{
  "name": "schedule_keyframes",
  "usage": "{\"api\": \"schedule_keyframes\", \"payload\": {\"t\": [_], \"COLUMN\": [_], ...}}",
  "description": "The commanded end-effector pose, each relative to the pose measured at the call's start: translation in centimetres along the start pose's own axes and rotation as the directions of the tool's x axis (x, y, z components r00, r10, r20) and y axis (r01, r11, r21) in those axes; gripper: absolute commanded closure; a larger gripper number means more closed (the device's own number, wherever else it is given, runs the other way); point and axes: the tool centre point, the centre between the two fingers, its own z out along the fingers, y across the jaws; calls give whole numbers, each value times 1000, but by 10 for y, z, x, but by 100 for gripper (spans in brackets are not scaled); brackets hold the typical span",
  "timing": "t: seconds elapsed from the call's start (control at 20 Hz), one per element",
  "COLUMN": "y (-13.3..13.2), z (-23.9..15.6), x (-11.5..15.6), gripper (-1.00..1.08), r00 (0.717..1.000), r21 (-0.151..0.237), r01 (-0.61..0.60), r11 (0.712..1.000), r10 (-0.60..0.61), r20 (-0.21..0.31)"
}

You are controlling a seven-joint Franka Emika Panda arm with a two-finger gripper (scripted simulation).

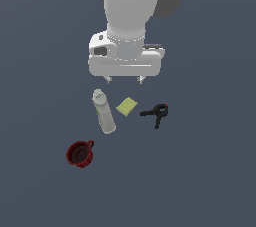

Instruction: Pick up a designated object from a clutter of objects.

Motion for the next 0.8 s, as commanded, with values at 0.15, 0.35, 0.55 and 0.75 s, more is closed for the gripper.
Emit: {"api": "schedule_keyframes", "payload": {"t": [0.15,0.35,0.55,0.75], "y": [2,12,18,15], "z": [-2,-10,-16,-14], "x": [0,-2,-3,-3], "gripper": [-92,-92,-92,-92], "r00": [1000,1000,1000,1000], "r21": [0,0,0,0], "r01": [-4,-18,-21,-23], "r11": [1000,1000,1000,1000], "r10": [4,18,21,23], "r20": [-3,-13,-18,-17]}}
